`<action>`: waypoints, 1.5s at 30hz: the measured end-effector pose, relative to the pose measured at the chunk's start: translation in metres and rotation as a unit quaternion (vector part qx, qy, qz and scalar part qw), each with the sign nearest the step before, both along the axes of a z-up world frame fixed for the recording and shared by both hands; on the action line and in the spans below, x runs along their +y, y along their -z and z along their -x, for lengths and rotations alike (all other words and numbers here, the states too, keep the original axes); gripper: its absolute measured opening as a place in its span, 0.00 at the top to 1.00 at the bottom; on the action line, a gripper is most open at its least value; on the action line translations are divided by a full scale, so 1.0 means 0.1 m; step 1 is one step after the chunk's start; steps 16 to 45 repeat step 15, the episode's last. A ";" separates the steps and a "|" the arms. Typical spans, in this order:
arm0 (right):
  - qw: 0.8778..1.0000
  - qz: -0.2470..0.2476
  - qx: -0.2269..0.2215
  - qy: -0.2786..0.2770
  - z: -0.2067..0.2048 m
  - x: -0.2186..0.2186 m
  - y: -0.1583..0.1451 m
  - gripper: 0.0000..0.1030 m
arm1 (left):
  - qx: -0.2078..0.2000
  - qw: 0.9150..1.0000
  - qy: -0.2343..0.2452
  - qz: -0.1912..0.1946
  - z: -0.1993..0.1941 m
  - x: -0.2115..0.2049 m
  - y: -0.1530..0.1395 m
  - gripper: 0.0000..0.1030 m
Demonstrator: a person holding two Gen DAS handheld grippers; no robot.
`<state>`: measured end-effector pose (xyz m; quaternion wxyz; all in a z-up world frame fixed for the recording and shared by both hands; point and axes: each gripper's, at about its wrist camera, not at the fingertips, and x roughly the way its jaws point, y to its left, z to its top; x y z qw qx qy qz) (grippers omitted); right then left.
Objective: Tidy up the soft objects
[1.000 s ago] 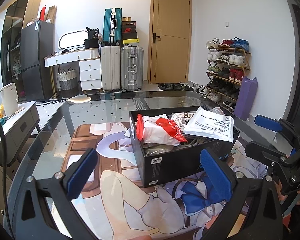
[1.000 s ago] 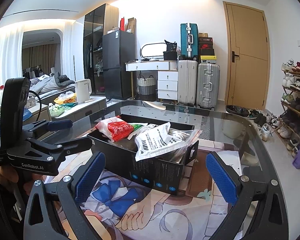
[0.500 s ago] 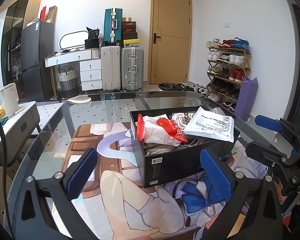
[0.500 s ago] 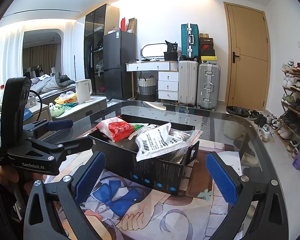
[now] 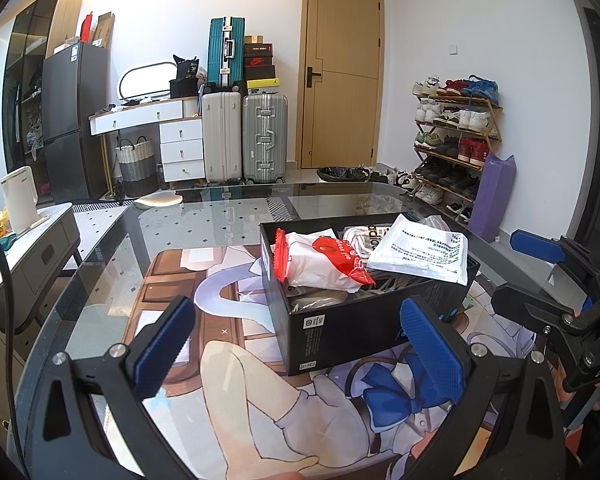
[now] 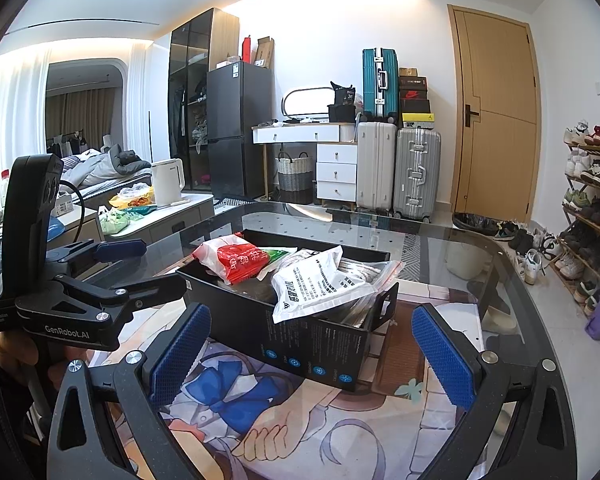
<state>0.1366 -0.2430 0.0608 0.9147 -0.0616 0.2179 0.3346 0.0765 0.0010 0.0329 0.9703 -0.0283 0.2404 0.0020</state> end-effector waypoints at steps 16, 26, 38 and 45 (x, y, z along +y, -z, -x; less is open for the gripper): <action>1.000 -0.001 0.000 0.000 0.00 0.00 0.01 0.01 | -0.003 1.000 0.001 0.001 0.02 0.01 -0.01 0.00; 1.000 -0.001 0.000 0.000 0.00 0.00 0.01 0.01 | -0.003 1.000 0.001 0.001 0.02 0.01 -0.01 0.00; 1.000 -0.001 0.000 0.000 0.00 0.00 0.01 0.01 | -0.003 1.000 0.001 0.001 0.02 0.01 -0.01 0.00; 1.000 -0.001 0.000 0.000 0.00 0.00 0.01 0.01 | -0.003 1.000 0.001 0.001 0.02 0.01 -0.01 0.00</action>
